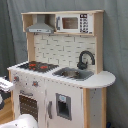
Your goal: Play with the kitchen
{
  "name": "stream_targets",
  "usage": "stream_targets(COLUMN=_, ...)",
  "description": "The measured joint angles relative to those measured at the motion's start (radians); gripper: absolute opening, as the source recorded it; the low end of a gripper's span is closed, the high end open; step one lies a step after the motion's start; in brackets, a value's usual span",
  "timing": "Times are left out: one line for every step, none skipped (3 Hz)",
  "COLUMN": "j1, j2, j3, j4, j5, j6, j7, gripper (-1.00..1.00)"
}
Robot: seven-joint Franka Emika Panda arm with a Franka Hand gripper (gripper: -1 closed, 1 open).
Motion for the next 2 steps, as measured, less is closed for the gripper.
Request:
stream_targets(j1=0.080, j2=0.000, j3=-0.008, j4=-0.055, j5=0.003, j6=-0.013, j7=0.032, gripper=1.00)
stream_targets(j1=0.157, j2=0.000, j3=-0.010, j4=-0.119, j5=0.008, j6=-0.034, j7=0.041, gripper=1.00)
